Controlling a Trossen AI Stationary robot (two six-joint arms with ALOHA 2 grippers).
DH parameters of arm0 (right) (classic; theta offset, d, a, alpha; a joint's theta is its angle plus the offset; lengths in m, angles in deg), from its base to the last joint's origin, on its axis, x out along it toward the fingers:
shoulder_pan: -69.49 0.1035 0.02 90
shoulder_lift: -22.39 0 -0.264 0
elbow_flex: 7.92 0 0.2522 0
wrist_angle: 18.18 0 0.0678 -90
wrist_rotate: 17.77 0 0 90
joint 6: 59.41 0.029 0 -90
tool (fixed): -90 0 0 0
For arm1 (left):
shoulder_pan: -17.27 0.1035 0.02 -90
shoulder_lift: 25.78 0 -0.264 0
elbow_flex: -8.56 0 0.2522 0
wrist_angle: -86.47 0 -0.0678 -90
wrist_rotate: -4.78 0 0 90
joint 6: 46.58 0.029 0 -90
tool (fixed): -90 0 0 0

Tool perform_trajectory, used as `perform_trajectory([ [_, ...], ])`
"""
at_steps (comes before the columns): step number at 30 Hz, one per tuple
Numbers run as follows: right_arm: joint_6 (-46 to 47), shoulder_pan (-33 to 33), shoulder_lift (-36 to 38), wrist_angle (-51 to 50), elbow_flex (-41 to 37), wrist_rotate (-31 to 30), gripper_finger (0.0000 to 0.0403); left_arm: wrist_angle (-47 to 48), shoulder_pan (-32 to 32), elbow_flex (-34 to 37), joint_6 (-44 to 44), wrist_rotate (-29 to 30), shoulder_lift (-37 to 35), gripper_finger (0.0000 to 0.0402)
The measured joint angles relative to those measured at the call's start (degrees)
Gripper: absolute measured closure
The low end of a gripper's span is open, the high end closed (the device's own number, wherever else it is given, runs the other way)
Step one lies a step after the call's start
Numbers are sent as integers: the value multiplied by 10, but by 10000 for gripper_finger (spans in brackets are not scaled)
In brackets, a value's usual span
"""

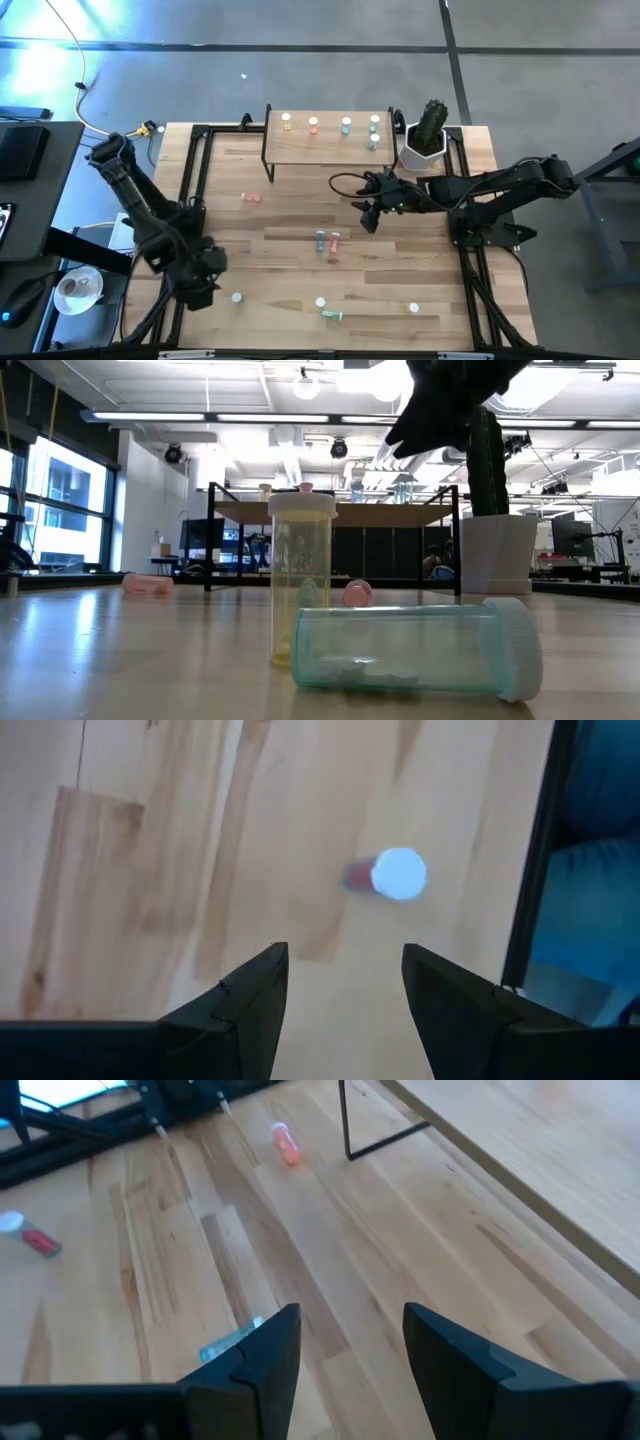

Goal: Pick and place medicine bottles onto shelf by color
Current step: Put the left blue pill bottle on the shelf aligned with the other blue pill bottle

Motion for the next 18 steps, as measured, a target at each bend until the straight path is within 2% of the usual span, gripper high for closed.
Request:
perform_trajectory([
  [5,0,0,0,16,0,0,233,-11,-87,1,-89,91,2,213],
  [10,11,0,0,18,0,0,233,-58,-151,24,-135,164,19,213],
  [13,10,0,0,28,0,0,233,-77,-173,28,-141,187,47,213],
  [18,9,0,0,52,0,0,233,-89,-190,28,-100,226,97,213],
])
